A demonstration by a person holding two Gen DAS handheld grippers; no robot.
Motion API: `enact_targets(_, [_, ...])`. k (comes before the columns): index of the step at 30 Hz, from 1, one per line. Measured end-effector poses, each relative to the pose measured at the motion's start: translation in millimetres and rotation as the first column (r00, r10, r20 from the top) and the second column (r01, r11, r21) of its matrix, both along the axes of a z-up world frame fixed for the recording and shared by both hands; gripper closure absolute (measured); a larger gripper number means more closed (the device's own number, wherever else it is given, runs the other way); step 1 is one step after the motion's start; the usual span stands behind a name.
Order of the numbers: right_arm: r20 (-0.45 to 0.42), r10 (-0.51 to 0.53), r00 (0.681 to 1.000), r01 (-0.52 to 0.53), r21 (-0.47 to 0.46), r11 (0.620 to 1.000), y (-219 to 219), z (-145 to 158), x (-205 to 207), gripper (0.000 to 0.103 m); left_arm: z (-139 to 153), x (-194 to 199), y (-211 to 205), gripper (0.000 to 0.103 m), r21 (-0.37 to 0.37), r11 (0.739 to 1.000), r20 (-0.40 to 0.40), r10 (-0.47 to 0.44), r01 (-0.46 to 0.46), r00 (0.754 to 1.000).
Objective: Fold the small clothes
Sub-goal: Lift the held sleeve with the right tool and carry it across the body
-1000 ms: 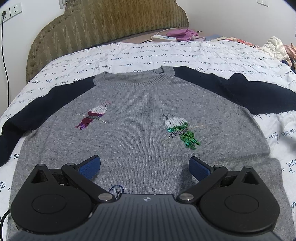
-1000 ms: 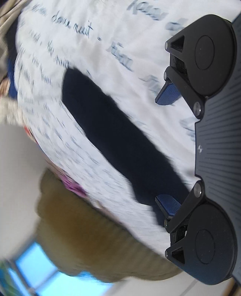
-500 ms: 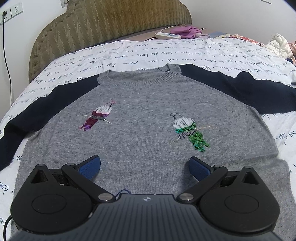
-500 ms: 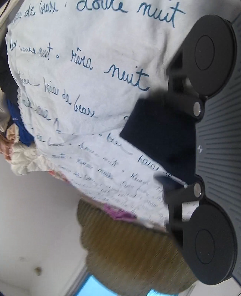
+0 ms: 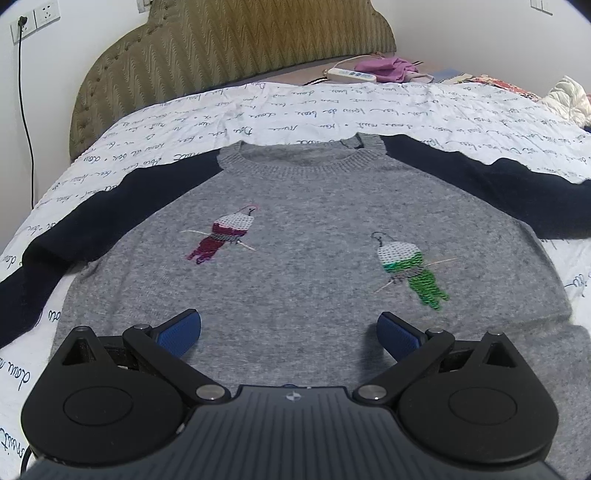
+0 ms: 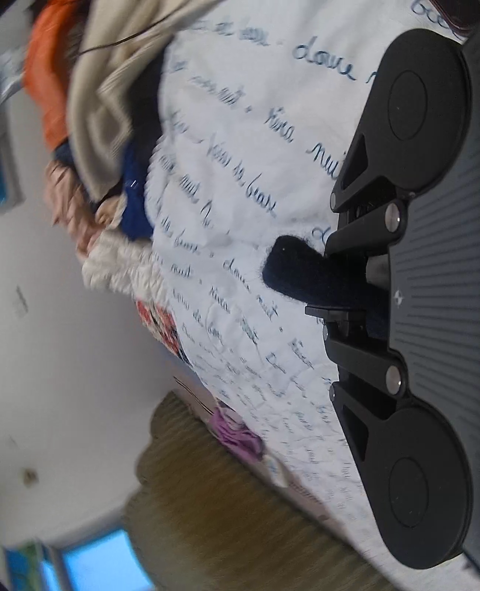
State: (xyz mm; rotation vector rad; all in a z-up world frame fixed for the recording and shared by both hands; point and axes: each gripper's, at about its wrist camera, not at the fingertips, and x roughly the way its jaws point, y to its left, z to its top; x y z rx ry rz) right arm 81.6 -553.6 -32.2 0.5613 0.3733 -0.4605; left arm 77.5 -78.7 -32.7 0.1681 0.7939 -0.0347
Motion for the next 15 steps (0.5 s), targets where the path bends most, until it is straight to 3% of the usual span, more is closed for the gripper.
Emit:
enact_targets(4, [-0.015,0.103,0.995,-0.104,-0.132,0.986,50,16,12,0.096,1,1,9,0.0,-0.014,1.0,-0.001,0.015,-0.015,1.0])
enact_targets(15, [-0.061,0.352,0.934,-0.357,-0.188,0.915,147,21,20,0.096,2,1,34,0.0,-0.041,0.997,-0.006,0.07,-0.07,0.998])
